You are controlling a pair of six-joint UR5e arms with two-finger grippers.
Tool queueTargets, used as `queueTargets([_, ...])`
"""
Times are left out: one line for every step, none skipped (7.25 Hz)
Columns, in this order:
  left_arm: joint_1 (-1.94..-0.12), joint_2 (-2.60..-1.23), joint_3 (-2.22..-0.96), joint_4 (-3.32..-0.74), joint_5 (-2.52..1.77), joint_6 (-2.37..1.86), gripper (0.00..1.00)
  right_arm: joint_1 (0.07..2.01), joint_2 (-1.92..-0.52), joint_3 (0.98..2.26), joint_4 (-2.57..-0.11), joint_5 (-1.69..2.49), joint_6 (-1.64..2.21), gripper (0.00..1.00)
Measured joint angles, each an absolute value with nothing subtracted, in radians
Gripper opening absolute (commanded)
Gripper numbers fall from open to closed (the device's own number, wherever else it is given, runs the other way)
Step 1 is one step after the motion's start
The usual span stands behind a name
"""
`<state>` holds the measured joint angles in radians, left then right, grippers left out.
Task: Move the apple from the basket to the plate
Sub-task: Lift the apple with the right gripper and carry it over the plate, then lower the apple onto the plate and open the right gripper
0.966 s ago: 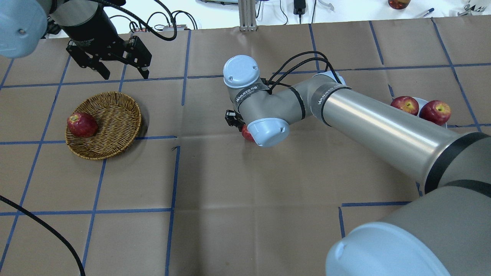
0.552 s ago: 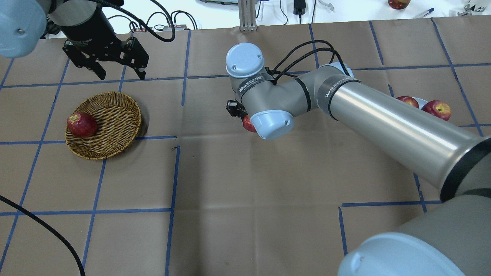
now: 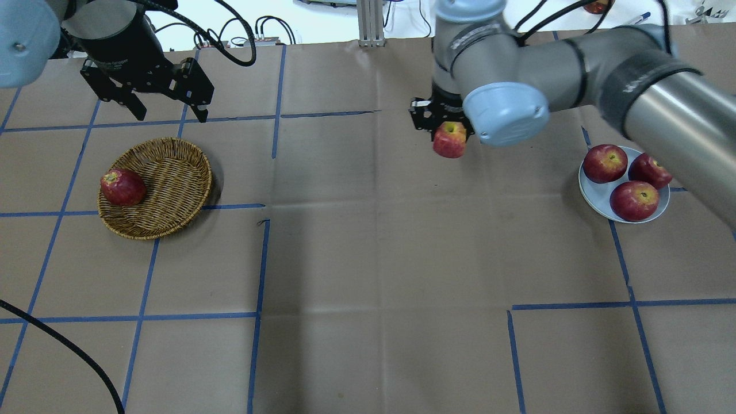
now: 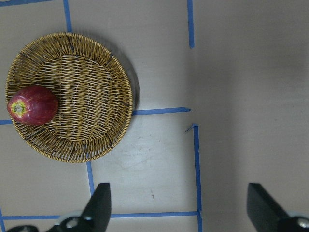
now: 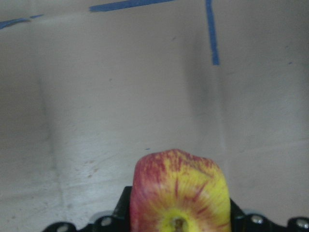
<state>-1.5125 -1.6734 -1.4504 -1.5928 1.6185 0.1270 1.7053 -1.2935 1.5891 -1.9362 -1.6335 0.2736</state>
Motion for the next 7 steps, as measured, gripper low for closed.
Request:
queueTargets([-1.512,-1.674,-1.444,-1.603,1.619,0.126,0.99,1.614,-1.333,1.592,-1.894,-1.635,0.139,0.15])
queueTargets([-1.516,-1.671,-1.446,-1.608,1.619,0.126,0.99,1.527,-1.358,1.593,-1.870,-1.636,0.004,0.15])
queueTargets([-1.524,-1.662,-1.457,-1.610,1.619,0.125,0.99,1.442,-1.367,1.594,-1.863,-1.636,-0.137,0.15])
queueTargets([-1.529,-1.648,-1.474,-1.612,1.617,0.122,0.99,1.363,-1.367,1.597,-1.867,-1.635,-0.274,0.15])
queueTargets([-1.535,-1.624,-1.508,-1.611,1.613,0.115,0.99,1.286,-1.364,1.610,-1.877,-1.630,-0.400,0.15])
queueTargets([-1.539,-1.589,-1.551,-1.609,1.609,0.110,0.99,1.224,-1.359,1.635,-1.909,-1.623,-0.497,0.15])
queueTargets([-1.542,-1.555,-1.592,-1.604,1.610,0.109,0.99,1.181,-1.350,1.665,-1.962,-1.619,-0.568,0.15])
